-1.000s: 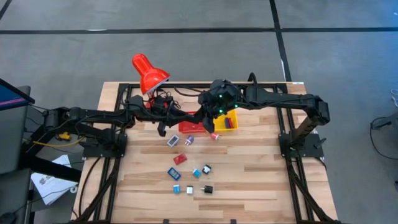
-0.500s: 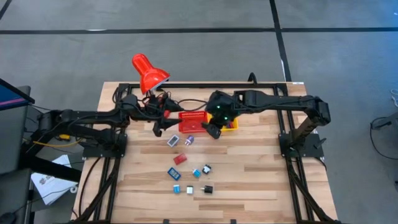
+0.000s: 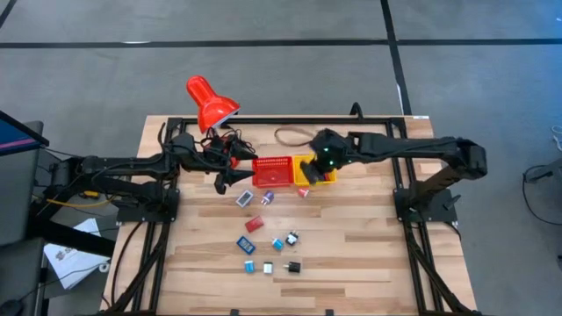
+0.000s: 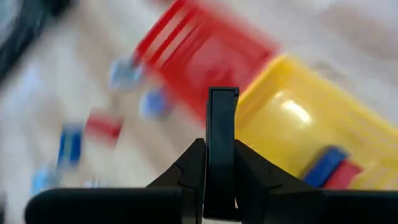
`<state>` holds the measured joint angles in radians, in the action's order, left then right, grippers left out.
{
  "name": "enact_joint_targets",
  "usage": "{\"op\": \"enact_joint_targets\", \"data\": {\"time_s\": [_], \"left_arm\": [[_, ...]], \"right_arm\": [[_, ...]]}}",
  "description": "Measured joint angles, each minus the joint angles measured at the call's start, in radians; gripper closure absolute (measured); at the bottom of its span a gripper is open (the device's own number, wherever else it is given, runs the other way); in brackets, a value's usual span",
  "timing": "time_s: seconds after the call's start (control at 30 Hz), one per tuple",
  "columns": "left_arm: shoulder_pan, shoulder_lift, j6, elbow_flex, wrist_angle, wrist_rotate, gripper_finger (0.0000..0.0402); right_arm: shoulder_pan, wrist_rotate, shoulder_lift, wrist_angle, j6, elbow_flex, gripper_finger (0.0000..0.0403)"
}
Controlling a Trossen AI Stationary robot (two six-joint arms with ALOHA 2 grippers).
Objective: Pick & Place Office items
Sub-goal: Put the black digital timer into the yellow bin
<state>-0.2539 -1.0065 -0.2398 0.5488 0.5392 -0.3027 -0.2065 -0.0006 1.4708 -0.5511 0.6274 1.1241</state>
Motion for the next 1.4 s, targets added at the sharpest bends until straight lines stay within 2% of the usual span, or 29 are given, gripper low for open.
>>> {"op": "enact_joint_targets", "data": {"time_s": [0.1,0.2,0.37,0.5,1.0,1.4], "left_arm": [[0.0,-0.002,0.0,0.0,0.0,0.0,0.0132],[0.0,-0.004,0.0,-0.001,-0.002,0.0,0.0132],[0.0,-0.003,0.0,-0.001,-0.001,0.0,0.0132],[0.0,-0.003,0.0,-0.001,-0.001,0.0,0.0132],[0.0,-0.003,-0.001,-0.001,-0.001,0.0,0.0132],[0.0,-0.003,-0.001,-0.001,-0.001,0.0,0.0132]], "right_arm": [[-0.013,0.162,-0.024,0.096,0.188,-0.065,0.0352],[0.011,0.313,0.007,0.095,0.301,-0.071,0.0353],[0.069,0.42,0.078,0.094,0.444,-0.07,0.0353],[0.1,0.493,0.139,0.094,0.481,-0.07,0.0353],[0.098,0.516,0.342,0.105,0.508,-0.07,0.0352],[0.094,0.547,0.351,0.088,0.525,-0.07,0.034]]}}
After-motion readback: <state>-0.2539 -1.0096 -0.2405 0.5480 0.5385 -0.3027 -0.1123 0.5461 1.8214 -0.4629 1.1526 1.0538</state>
